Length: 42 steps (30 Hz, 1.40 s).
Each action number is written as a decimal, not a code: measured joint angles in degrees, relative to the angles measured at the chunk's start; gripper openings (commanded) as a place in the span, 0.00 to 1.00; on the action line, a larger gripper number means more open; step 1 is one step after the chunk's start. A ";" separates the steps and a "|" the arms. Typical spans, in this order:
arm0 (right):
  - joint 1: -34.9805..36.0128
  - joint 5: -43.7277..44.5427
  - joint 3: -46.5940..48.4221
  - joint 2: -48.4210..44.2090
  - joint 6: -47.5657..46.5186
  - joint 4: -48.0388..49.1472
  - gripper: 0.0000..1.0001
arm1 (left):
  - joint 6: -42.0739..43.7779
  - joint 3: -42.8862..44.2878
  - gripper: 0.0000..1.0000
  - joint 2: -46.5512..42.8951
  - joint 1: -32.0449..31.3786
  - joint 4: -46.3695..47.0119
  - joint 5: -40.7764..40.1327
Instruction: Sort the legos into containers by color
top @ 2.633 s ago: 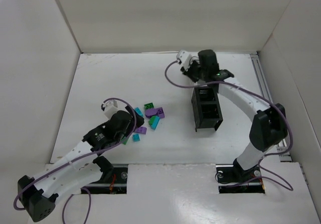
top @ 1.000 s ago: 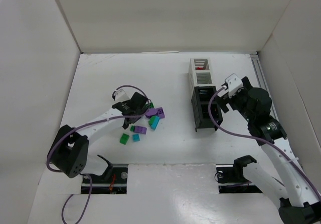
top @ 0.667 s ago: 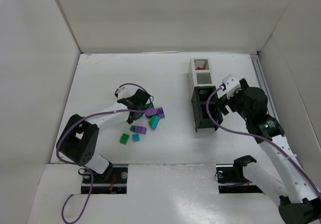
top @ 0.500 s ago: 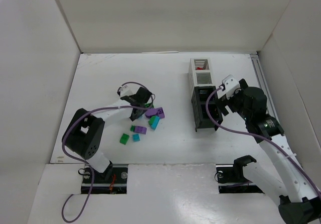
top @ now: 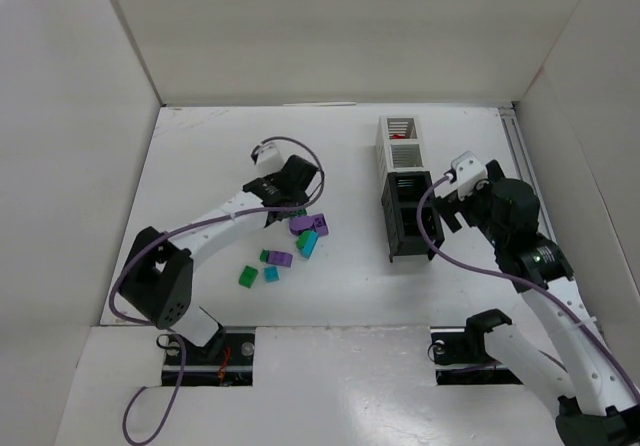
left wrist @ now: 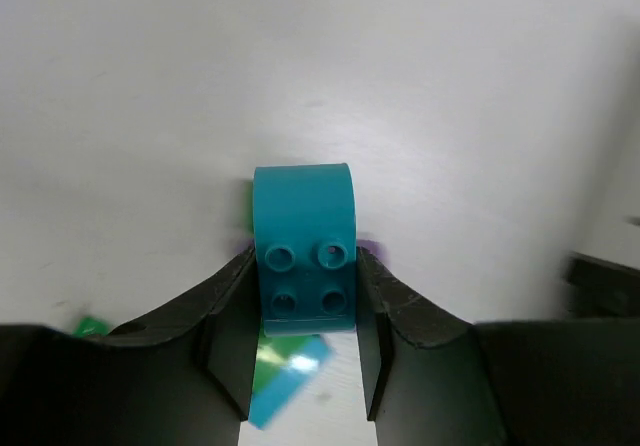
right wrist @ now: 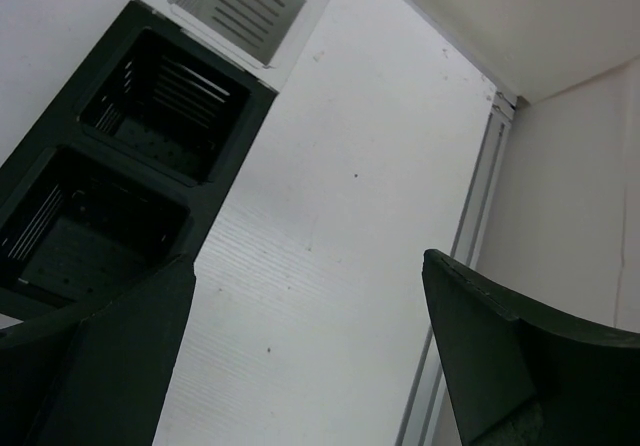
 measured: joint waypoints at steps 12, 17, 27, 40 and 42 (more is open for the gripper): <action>0.00 8.79 -0.92 -9.99 3.63 -0.98 1.00 | 27.10 27.98 0.18 11.30 -12.09 22.08 8.83; 0.00 8.83 -1.22 -9.01 3.87 -0.98 1.00 | 34.07 37.75 0.21 22.97 -12.57 25.03 14.62; 0.00 8.20 -1.97 -6.71 3.78 -1.01 1.00 | 39.56 55.67 0.32 38.42 -12.50 23.71 20.13; 0.00 8.13 -1.97 -6.62 3.58 -0.98 1.00 | 39.95 54.75 0.68 38.64 -12.50 23.91 20.92; 0.00 8.13 -1.97 -6.62 3.58 -0.98 1.00 | 39.91 54.01 0.72 38.56 -12.50 23.74 21.00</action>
